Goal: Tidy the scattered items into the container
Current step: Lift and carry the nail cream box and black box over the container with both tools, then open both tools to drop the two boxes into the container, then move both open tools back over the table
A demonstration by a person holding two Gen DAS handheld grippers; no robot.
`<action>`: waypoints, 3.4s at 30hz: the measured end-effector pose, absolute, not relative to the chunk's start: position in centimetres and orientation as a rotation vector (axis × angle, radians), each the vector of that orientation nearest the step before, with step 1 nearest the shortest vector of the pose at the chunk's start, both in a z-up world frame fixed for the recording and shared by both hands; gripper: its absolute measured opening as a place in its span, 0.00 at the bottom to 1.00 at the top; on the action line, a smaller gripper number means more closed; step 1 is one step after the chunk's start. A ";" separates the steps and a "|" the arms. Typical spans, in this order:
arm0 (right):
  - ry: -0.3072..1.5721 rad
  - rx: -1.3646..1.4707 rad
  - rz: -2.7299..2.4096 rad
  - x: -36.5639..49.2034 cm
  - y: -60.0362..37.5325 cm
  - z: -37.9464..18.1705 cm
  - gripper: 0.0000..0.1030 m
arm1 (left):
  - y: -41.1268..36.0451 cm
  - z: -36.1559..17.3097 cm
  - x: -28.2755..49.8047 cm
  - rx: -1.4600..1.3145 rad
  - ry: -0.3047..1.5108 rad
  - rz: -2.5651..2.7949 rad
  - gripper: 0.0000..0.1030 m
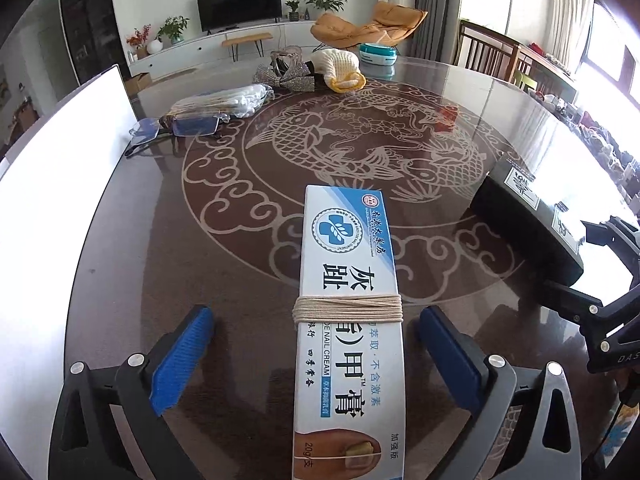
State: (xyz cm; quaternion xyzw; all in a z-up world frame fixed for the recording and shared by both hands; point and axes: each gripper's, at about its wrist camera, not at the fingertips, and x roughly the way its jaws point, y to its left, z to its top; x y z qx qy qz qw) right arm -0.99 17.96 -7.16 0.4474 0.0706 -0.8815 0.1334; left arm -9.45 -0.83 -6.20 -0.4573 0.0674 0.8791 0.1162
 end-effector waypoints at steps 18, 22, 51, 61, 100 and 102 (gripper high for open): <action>0.203 1.311 -2.555 -1.1 17.8 -7.1 1.00 | -0.6 -6.3 -9.5 -1.340 0.197 2.574 1.00; 0.203 1.311 -2.555 -1.1 17.8 -7.1 1.00 | -0.6 -6.3 -9.5 -1.340 0.197 2.574 1.00; 0.295 1.486 -2.356 -5.5 15.9 -4.5 0.57 | 0.9 -3.8 -11.1 -1.392 0.254 2.408 0.42; 0.206 1.395 -2.398 -3.3 15.0 0.0 0.57 | -3.5 2.4 -8.2 -1.228 0.124 2.536 0.42; 0.069 0.940 -2.098 -3.5 -21.2 6.2 0.83 | -36.0 5.2 -5.4 -1.545 -0.125 3.096 0.81; 0.089 0.896 -2.170 -3.4 -18.2 6.6 0.89 | -33.4 6.4 -5.1 -1.467 -0.081 3.093 0.81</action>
